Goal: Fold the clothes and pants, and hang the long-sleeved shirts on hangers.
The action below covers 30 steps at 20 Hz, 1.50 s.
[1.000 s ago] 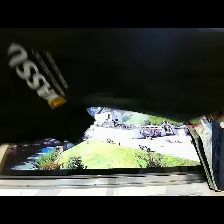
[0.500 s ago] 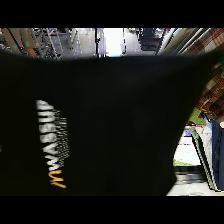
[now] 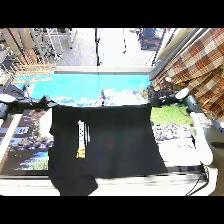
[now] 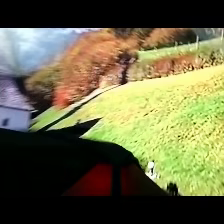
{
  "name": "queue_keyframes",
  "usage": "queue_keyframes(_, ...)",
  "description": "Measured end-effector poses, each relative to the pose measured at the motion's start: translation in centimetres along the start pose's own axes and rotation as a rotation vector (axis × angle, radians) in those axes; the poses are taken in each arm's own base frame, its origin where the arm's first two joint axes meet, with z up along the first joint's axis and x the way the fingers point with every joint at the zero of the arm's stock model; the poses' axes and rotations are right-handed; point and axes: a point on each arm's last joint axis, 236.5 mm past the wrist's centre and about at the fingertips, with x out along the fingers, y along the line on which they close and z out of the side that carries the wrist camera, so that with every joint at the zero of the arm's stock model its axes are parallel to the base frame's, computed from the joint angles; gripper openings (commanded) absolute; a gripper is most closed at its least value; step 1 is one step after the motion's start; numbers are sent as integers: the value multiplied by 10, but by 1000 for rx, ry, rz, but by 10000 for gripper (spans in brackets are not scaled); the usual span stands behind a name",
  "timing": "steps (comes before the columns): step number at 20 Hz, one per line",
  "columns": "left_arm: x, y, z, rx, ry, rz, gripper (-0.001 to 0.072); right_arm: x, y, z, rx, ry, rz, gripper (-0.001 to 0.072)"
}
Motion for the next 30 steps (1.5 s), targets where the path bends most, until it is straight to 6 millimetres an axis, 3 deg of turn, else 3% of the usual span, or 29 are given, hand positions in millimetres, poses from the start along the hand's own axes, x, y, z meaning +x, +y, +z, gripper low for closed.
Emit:
queue_keyframes(2, 17, 19, -4, -36, 8, 13, 3, 23, -13, -5, 24, -8, -24, 17)
queue_keyframes(4, 22, 25, -7, -46, 13, 16, 3, 31, -16, -8, 27, -3, -30, 17)
queue_keyframes(8, 10, 22, 1, -40, -12, 16, 3, 25, -9, -7, 20, 18, -12, 17)
queue_keyframes(10, 3, 20, -6, -43, 18, 1, 2, 22, -5, -12, 14, 51, 1, 17)
queue_keyframes(13, -7, 19, -37, -49, 159, -14, 2, 15, -1, -38, 36, 170, 30, 17)
queue_keyframes(18, -21, 42, -96, -68, 413, 87, 3, 2, 14, -86, 20, 388, 69, 18)
queue_keyframes(19, -21, 45, -104, -73, 445, 102, 22, 1, 17, -92, 15, 416, 74, 58)
queue_keyframes(21, -21, 50, -114, -83, 490, 126, 421, -1, 20, -103, 15, 465, 79, 577)
queue_keyframes(24, -32, 54, -127, -86, 555, 144, 422, -16, 4, -119, 49, 543, 50, 562)
queue_keyframes(27, -65, 65, -145, -119, 606, 209, 422, -51, -25, -153, 158, 643, 36, 565)
queue_keyframes(30, -95, 68, -190, -188, 628, 251, 427, -83, -42, -200, 296, 666, 67, 565)
